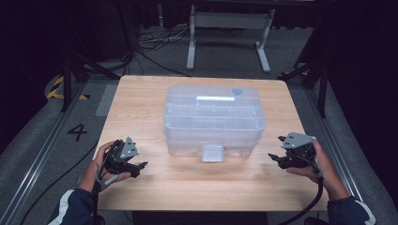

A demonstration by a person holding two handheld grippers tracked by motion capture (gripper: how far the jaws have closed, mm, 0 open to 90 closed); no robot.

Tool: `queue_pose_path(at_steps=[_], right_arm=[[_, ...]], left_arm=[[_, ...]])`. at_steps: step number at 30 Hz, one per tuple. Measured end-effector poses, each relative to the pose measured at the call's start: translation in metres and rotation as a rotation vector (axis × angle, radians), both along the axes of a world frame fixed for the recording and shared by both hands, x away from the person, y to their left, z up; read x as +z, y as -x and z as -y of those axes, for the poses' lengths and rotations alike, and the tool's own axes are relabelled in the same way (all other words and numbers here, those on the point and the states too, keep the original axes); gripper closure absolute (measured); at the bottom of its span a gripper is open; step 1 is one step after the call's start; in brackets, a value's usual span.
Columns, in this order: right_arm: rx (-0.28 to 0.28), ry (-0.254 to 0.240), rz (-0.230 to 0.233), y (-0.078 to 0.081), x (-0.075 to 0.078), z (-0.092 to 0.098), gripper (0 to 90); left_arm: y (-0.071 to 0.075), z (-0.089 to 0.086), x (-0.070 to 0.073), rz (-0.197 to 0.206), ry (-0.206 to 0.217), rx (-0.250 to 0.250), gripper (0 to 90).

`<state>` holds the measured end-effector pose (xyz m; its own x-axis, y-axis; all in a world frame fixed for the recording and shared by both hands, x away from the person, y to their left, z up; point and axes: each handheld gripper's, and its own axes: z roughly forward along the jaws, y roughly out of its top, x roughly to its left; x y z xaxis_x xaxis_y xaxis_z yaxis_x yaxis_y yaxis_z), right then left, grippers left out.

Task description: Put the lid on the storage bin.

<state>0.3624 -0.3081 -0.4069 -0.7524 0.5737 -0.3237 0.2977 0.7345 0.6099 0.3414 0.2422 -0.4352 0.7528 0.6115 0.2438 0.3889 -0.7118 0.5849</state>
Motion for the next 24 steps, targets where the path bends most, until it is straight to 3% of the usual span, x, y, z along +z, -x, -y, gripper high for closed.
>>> queue_pose_path(at_steps=[2,6,10,15,18,19,20,22,24], right_arm=[[-0.007,-0.003,-0.006,0.000,-0.004,0.007,28.8],[-0.046,-0.013,-0.005,0.002,-0.010,0.020,27.8],[-0.078,-0.025,-0.010,0.006,-0.022,0.033,27.6],[-0.115,-0.051,-0.013,0.012,-0.034,0.047,26.5],[-0.135,-0.096,-0.007,0.016,-0.039,0.054,25.3],[-0.135,-0.096,-0.007,0.016,-0.039,0.054,25.3],[-0.154,-0.135,-0.011,0.019,-0.043,0.060,25.3],[-0.159,-0.153,-0.014,0.019,-0.045,0.063,25.0],[-0.198,-0.203,-0.017,0.022,-0.053,0.070,23.8]], left_arm=[[0.003,-0.005,-0.004,0.000,-0.041,0.001,22.1],[0.010,-0.014,-0.012,-0.002,-0.074,0.015,21.3],[0.016,-0.024,-0.018,-0.012,-0.062,0.029,19.9],[0.022,-0.032,-0.021,-0.013,-0.025,0.043,19.5],[0.022,-0.042,-0.026,-0.034,0.068,0.053,20.1],[0.022,-0.042,-0.026,-0.034,0.068,0.053,20.5],[0.022,-0.047,-0.030,-0.040,0.091,0.065,20.2],[0.023,-0.049,-0.032,-0.049,0.098,0.071,20.0],[0.023,-0.055,-0.038,-0.077,0.131,0.080,18.9]])
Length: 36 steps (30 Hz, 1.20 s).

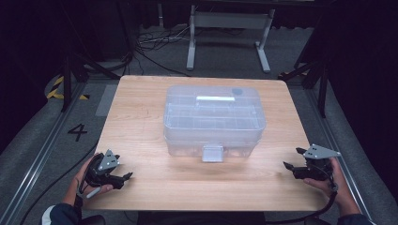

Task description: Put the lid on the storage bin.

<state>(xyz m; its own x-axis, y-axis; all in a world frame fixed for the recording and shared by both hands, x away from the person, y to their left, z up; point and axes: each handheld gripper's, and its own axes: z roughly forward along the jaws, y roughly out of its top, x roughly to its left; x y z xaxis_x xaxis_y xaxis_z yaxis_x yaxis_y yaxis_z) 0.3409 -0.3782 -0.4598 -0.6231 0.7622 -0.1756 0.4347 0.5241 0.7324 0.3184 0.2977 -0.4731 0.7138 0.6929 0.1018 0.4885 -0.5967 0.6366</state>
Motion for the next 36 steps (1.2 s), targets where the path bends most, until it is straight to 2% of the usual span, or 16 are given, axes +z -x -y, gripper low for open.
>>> queue_pose_path(at_steps=[2,4,6,7,11,15,22,36], right_arm=[[-0.019,-0.058,-0.017,0.001,-0.006,0.006,23.7],[-0.036,-0.098,-0.033,0.001,-0.013,0.011,23.8],[-0.057,-0.131,-0.048,0.001,-0.020,0.014,23.7],[-0.068,-0.136,-0.054,0.000,-0.024,0.015,23.7],[-0.102,-0.110,-0.079,-0.003,-0.030,0.015,20.8],[-0.110,-0.143,-0.120,-0.007,-0.030,0.016,20.2],[-0.120,-0.140,-0.117,-0.006,-0.031,0.016,19.3],[-0.131,-0.140,-0.119,-0.006,-0.031,0.015,18.7]], left_arm=[[0.001,-0.002,-0.004,-0.002,0.003,0.018,18.6],[0.000,-0.006,-0.007,-0.013,0.045,0.037,17.0],[-0.002,-0.011,-0.013,-0.027,0.117,0.056,16.1],[-0.002,-0.012,-0.013,-0.039,0.121,0.068,15.9],[0.000,-0.011,-0.013,-0.039,0.123,0.100,15.2],[0.000,-0.011,-0.013,-0.041,0.121,0.102,14.7],[-0.005,-0.008,-0.014,-0.047,0.123,0.121,10.6],[-0.006,-0.008,-0.014,-0.052,0.115,0.122,8.2]])
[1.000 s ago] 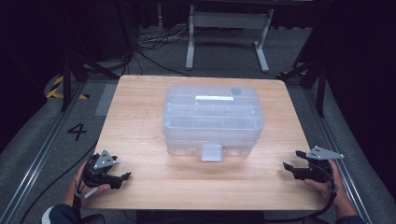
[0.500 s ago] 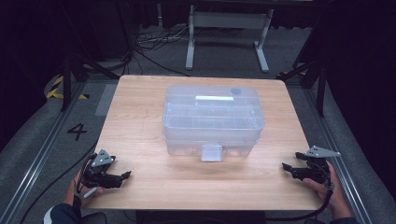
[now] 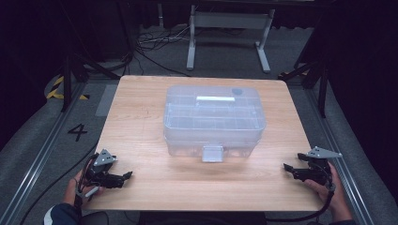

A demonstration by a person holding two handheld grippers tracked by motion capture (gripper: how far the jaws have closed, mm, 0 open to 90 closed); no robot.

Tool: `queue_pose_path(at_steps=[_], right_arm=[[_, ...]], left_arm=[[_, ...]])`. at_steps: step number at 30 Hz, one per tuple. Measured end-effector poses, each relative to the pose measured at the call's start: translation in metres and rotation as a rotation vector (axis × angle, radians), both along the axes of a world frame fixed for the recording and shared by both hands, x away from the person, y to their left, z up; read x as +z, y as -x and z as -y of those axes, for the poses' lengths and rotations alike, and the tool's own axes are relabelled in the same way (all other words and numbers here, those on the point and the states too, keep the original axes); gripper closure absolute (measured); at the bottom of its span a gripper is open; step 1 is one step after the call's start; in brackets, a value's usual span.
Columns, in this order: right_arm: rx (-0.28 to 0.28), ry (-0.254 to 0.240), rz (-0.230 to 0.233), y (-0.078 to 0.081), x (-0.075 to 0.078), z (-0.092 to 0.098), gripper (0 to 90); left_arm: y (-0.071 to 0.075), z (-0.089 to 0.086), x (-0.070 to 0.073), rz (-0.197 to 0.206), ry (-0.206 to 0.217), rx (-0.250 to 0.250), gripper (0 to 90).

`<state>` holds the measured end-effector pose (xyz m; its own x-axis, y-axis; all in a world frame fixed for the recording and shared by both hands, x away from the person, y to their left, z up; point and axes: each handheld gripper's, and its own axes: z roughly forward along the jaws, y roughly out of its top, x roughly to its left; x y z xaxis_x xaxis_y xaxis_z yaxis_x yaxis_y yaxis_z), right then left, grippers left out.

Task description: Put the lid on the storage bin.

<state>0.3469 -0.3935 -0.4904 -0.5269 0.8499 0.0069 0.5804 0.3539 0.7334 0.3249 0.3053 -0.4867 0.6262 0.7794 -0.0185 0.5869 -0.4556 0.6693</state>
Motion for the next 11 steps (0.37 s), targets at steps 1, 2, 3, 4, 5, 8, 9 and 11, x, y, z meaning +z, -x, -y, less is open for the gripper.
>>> queue_pose_path(at_steps=[1,2,3,4,5,8,9,11], right_arm=[[0.000,0.000,0.000,0.0000,0.0000,0.0000,18.7],[0.000,0.000,0.000,0.0000,0.0000,0.0000,18.7],[0.000,0.001,0.001,-0.0001,0.0000,0.0000,18.7],[0.000,0.000,0.000,0.0000,0.0000,0.0000,18.7],[0.000,0.000,0.000,0.0000,0.0000,0.0000,18.7],[0.000,0.000,0.000,-0.0001,0.0000,0.0000,18.7],[0.000,0.001,0.000,-0.0001,0.0000,0.0000,18.6],[0.000,0.001,0.000,-0.0001,0.0000,0.0000,18.7]], left_arm=[[-0.0003,-0.0001,0.0000,0.003,-0.001,0.000,8.2],[-0.0003,-0.0001,0.0000,0.002,-0.001,-0.001,8.2],[-0.0001,0.0000,0.0000,-0.001,0.000,0.000,8.2],[-0.0003,-0.0001,0.0000,0.002,-0.001,-0.001,8.2],[-0.0003,-0.0001,0.0000,0.002,-0.001,-0.001,8.2],[-0.0002,0.0000,0.0000,-0.001,0.001,-0.001,8.2],[-0.0006,-0.0001,-0.0001,0.002,0.000,-0.002,8.1],[-0.0007,0.0000,-0.0001,0.001,0.000,-0.002,7.7]])
